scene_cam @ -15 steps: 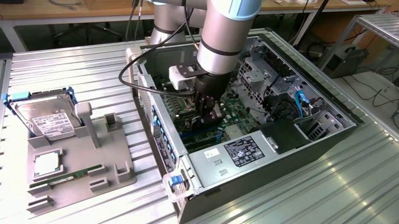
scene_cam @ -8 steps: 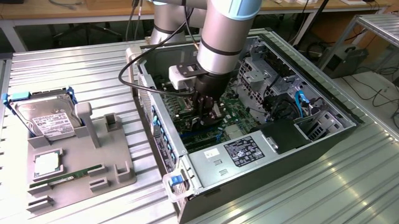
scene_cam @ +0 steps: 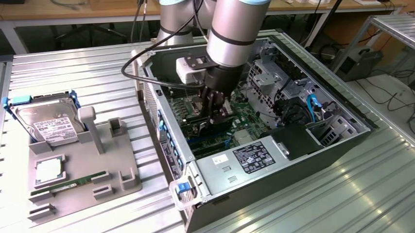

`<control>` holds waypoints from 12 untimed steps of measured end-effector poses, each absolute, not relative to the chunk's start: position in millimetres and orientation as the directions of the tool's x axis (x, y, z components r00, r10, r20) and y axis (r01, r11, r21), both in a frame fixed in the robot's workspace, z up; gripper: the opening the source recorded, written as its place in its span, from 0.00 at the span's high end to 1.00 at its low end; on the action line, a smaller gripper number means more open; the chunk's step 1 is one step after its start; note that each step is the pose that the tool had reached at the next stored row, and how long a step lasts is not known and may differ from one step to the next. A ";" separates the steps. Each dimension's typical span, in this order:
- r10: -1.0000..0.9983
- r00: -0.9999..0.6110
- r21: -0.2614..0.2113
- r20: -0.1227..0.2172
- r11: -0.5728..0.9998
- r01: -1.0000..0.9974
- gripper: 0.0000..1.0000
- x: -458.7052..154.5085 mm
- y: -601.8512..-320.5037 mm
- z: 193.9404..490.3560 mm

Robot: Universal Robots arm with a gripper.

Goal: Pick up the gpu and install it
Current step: 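Insert the gpu into the slot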

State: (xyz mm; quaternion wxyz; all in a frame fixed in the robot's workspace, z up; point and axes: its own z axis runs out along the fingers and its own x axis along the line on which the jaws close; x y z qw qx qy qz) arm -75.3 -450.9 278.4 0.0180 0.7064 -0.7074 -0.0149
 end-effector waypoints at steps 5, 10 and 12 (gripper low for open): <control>-1.000 -0.001 0.047 0.004 0.002 -0.999 0.75 -75.4 -448.2 290.8; -1.000 -0.001 0.046 0.005 0.002 -0.999 0.89 -79.4 -445.7 288.5; -1.000 -0.001 0.046 0.005 0.001 -0.999 0.89 -80.9 -445.3 282.7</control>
